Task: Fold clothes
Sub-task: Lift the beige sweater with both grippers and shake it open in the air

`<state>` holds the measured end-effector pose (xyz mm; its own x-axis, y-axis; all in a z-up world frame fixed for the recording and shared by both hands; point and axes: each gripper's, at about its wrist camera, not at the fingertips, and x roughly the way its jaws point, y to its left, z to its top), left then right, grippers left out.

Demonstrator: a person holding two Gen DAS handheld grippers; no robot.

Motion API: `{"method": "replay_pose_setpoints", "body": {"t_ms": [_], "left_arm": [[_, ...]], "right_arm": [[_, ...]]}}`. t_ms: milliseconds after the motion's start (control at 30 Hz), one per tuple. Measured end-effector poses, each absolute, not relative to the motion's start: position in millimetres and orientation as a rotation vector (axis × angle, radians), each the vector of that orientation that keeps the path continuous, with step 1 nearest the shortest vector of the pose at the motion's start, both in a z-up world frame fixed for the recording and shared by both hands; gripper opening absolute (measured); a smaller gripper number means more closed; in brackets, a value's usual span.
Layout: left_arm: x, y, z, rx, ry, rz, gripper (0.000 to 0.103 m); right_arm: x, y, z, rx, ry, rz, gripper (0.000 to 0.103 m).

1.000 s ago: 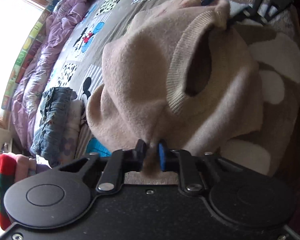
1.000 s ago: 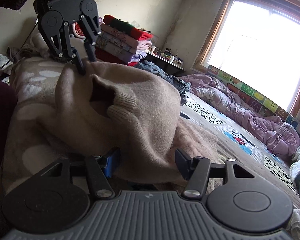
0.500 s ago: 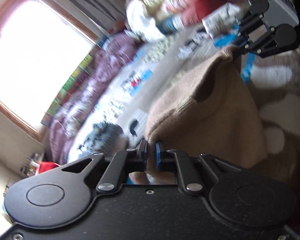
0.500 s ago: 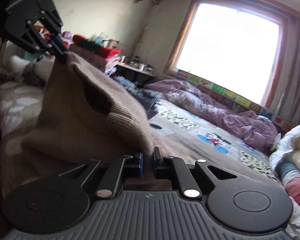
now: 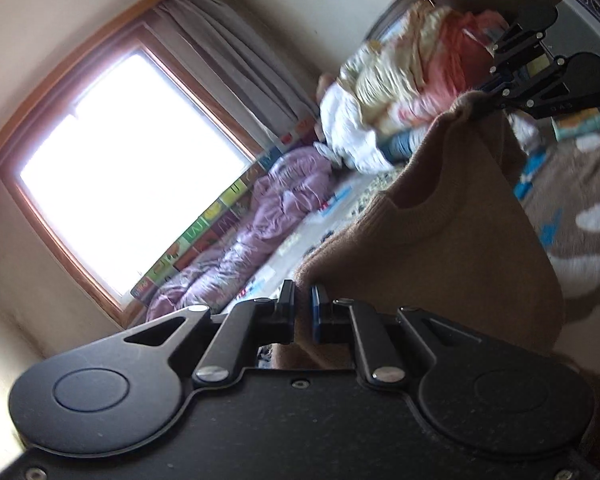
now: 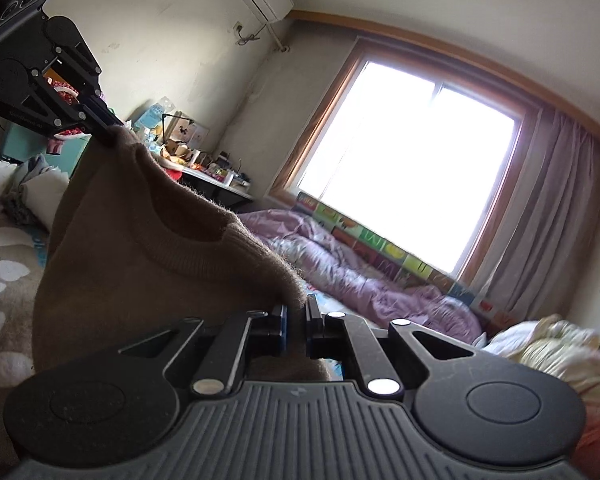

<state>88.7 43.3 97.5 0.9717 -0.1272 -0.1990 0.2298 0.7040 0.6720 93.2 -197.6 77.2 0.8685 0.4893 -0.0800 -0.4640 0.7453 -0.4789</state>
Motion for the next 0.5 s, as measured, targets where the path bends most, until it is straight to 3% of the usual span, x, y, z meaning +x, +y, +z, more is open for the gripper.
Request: {"method": "replay_pose_setpoints", "body": {"t_ms": [500], "left_arm": [[44.5,22.3,165.8,0.735,-0.002,-0.204,0.007]], "right_arm": [[40.4,-227.1,169.4,-0.627,-0.163,0.454,0.009]]}}
